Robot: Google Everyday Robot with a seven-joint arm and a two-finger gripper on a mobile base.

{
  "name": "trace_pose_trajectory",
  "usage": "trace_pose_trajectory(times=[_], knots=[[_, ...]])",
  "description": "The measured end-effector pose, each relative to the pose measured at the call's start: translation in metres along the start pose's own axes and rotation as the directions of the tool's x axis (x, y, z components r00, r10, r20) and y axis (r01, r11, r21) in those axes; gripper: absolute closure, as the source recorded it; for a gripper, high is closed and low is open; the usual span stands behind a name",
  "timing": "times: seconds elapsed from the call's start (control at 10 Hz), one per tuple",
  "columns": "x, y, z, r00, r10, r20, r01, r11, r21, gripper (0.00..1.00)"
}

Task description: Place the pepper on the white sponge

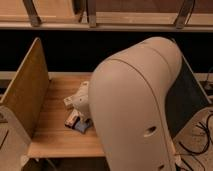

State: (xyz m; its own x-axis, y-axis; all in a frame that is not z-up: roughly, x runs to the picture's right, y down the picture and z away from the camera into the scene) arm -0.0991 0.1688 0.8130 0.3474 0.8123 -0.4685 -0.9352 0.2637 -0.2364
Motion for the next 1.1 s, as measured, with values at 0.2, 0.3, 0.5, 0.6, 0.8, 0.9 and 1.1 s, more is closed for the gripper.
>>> trace_pose_trajectory(times=[0.2, 0.3, 0.5, 0.6, 0.8, 0.9, 1.1], knots=[[0.0000, 0.0000, 0.0000, 1.000, 0.000, 0.000, 0.000, 1.000, 0.000, 0.95], [0.0001, -0.0001, 0.0000, 1.000, 0.000, 0.000, 0.000, 1.000, 0.000, 0.95], [0.0001, -0.0002, 0.0000, 1.000, 0.000, 0.000, 0.000, 1.000, 0.000, 0.95], [0.0001, -0.0002, 0.0000, 1.000, 0.000, 0.000, 0.000, 1.000, 0.000, 0.96], [0.0000, -0.0003, 0.0000, 1.000, 0.000, 0.000, 0.000, 1.000, 0.000, 1.00], [0.0001, -0.0003, 0.0000, 1.000, 0.000, 0.000, 0.000, 1.000, 0.000, 0.93], [0.0001, -0.0003, 0.0000, 1.000, 0.000, 0.000, 0.000, 1.000, 0.000, 0.76]])
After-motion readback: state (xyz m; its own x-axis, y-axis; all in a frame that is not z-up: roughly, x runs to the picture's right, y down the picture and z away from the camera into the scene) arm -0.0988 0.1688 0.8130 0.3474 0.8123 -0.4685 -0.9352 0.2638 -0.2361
